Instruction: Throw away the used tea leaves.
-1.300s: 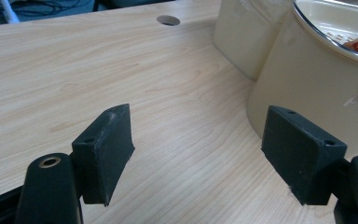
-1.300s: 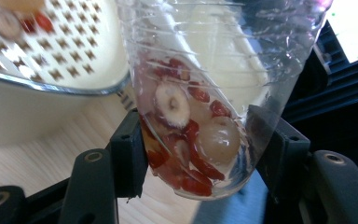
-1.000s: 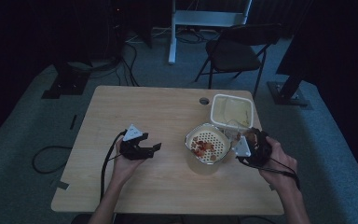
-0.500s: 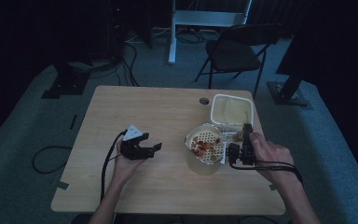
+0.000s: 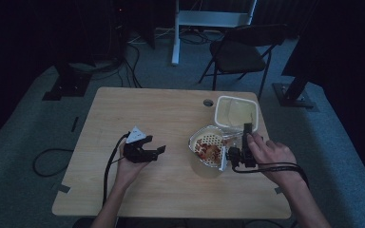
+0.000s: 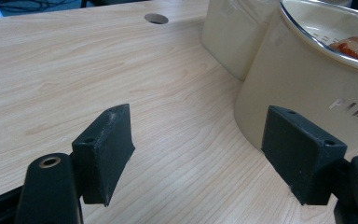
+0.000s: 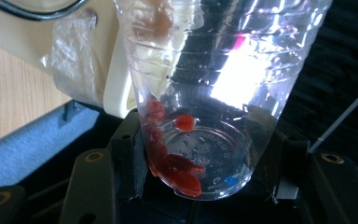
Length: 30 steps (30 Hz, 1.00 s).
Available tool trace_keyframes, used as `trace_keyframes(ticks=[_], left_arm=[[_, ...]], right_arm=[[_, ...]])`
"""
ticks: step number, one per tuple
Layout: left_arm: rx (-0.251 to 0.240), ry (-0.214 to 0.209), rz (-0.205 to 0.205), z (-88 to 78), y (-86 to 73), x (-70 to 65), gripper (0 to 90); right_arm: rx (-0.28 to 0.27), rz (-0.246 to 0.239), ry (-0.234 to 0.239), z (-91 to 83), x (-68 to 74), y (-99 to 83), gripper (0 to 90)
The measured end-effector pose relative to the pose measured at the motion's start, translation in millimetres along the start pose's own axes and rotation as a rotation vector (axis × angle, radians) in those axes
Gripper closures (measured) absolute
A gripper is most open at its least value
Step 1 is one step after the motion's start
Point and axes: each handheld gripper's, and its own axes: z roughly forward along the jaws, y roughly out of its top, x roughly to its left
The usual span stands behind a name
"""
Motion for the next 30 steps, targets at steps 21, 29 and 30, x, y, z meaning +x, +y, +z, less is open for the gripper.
trace_keyframes(ticks=[21,29,30], left_arm=[[0.007,-0.008,-0.002,3.1,0.3,-1.0,25.4],[0.006,-0.014,-0.005,3.5,0.2,-1.3,25.4],[0.006,-0.014,-0.005,3.5,0.2,-1.3,25.3]], right_arm=[[-0.031,0.070,0.028,1.0,-8.3,-2.3,43.1],[-0.043,0.088,0.023,-1.0,-12.4,1.2,43.1],[-0.043,0.088,0.023,-1.0,-12.4,1.2,43.1]])
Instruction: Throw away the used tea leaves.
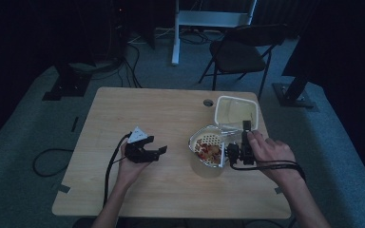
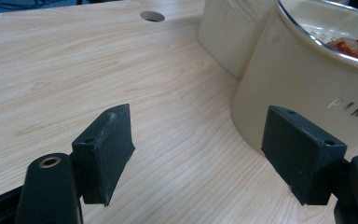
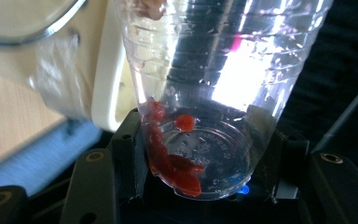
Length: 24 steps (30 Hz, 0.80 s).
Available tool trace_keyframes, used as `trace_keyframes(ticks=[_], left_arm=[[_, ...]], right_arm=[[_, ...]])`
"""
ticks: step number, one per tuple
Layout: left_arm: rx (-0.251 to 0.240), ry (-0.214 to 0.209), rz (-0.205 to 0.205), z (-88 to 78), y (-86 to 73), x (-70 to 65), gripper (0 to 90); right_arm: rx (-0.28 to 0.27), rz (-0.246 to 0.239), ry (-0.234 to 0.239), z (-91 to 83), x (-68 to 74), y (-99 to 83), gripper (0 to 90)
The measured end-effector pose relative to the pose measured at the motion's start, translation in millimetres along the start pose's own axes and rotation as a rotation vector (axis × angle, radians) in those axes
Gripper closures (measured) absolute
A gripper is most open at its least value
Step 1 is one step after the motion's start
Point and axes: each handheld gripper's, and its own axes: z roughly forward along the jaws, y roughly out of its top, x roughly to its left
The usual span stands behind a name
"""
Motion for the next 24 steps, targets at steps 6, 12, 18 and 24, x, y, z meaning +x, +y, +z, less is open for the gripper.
trace_keyframes(ticks=[6,12,18,24], left_arm=[[0.001,0.001,0.002,0.4,-0.7,-0.2,25.4],[0.002,-0.002,0.002,1.4,-0.8,-1.0,25.4],[0.003,-0.004,0.001,1.7,-1.0,-1.1,25.4],[0.006,-0.002,-0.001,2.7,-1.2,-0.8,25.4]], right_arm=[[0.010,-0.025,-0.036,0.7,0.1,0.2,43.2],[-0.005,-0.038,-0.019,-0.7,3.6,1.4,43.1],[0.000,0.028,-0.005,0.8,-2.2,-1.7,43.1],[-0.023,-0.007,0.016,-1.3,3.0,0.0,43.1]])
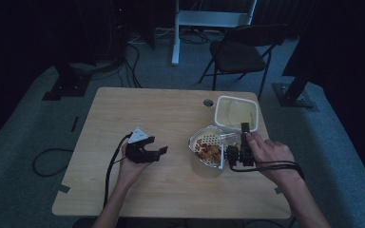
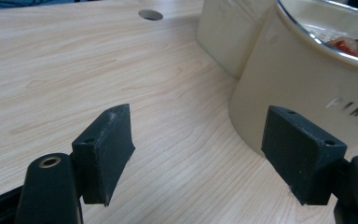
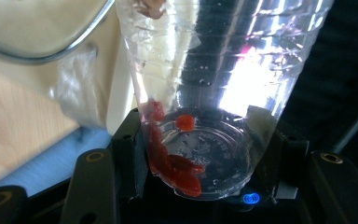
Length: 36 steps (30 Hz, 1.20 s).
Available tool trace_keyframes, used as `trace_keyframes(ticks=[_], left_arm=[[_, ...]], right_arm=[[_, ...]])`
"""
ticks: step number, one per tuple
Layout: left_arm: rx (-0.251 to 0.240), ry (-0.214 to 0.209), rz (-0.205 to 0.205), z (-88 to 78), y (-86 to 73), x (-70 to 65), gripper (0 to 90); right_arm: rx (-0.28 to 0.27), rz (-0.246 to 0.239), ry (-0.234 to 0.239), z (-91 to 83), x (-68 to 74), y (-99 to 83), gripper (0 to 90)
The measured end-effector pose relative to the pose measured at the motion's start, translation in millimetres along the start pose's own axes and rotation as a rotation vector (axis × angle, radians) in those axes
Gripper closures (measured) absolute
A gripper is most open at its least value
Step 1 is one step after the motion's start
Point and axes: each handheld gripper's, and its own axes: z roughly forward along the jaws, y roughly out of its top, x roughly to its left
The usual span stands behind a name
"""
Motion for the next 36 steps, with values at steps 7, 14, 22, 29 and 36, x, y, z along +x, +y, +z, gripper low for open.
trace_keyframes(ticks=[7,14,22,29,36], left_arm=[[-0.001,0.003,-0.001,-1.4,-0.9,-0.1,25.3],[0.001,-0.003,-0.004,0.9,-1.0,-0.1,25.4],[-0.001,-0.008,0.001,3.0,-0.8,-2.6,25.4],[-0.005,-0.014,0.005,3.5,0.4,-2.8,25.4],[-0.003,-0.015,0.009,5.0,0.2,-3.0,25.3]], right_arm=[[-0.008,0.012,0.009,1.9,2.8,1.1,43.0],[-0.042,0.143,0.076,4.8,1.8,2.0,42.8],[-0.143,0.518,0.220,5.0,-2.6,-5.6,42.6],[-0.244,0.869,0.348,7.6,-0.7,-26.8,42.4],[-0.354,1.134,0.467,15.6,8.4,-40.4,42.1]])
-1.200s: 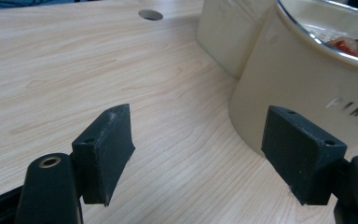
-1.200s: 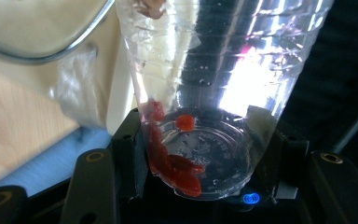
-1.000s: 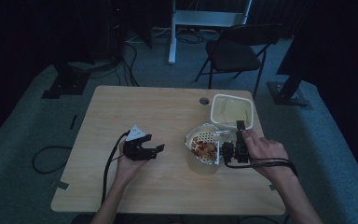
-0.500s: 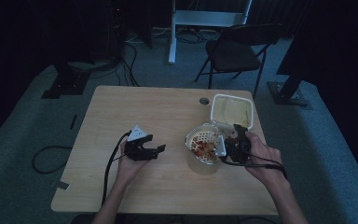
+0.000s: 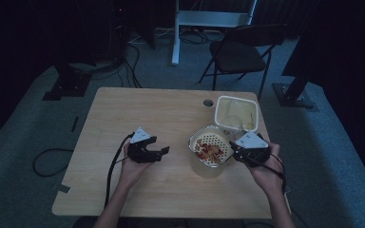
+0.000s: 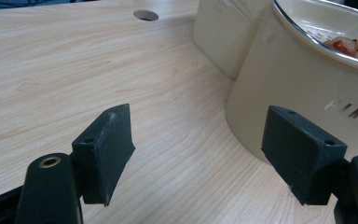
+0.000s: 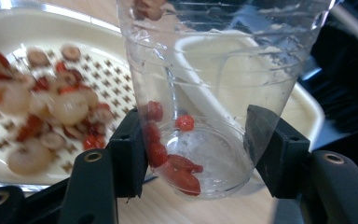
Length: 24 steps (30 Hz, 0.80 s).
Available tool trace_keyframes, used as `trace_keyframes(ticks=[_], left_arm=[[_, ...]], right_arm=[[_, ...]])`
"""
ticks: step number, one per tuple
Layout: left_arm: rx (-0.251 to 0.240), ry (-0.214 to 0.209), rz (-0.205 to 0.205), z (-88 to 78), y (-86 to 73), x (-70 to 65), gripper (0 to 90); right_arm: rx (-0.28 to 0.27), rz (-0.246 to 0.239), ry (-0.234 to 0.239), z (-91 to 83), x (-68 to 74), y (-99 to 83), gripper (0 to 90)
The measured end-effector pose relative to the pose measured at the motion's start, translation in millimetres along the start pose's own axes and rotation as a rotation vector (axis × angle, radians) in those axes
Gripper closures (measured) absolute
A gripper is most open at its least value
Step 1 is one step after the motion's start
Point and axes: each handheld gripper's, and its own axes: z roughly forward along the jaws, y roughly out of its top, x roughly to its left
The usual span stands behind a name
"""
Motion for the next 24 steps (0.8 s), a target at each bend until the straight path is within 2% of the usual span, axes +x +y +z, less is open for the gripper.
trace_keyframes(ticks=[3,5,7,13,17,18,19,24], left_arm=[[0.001,0.003,0.005,0.0,-0.8,-0.7,25.4],[0.001,0.002,0.005,-0.1,-1.1,-0.7,25.3],[0.004,0.002,0.005,0.2,-1.3,-0.7,25.3],[0.003,-0.003,0.003,1.4,-1.4,-1.3,25.3],[0.004,-0.005,0.006,2.2,-1.5,-1.7,25.3],[0.003,-0.005,0.007,2.3,-1.7,-2.0,25.3],[0.005,-0.001,0.007,2.1,-2.3,-2.4,25.4],[0.006,0.007,0.013,1.7,-3.2,-1.6,25.4]], right_arm=[[-0.051,0.107,0.062,1.4,-6.5,-6.0,42.1],[-0.072,0.149,0.082,2.1,-9.0,-8.8,42.0],[-0.083,0.170,0.085,2.5,-9.8,-10.3,42.0],[-0.092,0.181,0.074,1.0,-11.8,-12.5,41.9],[-0.125,0.230,0.075,-2.0,-18.4,-16.1,41.7],[-0.125,0.230,0.075,-2.0,-18.4,-16.1,41.7],[-0.142,0.253,0.080,-2.5,-23.2,-17.2,41.6],[-0.190,0.307,0.083,-4.9,-36.4,-15.7,41.5]])
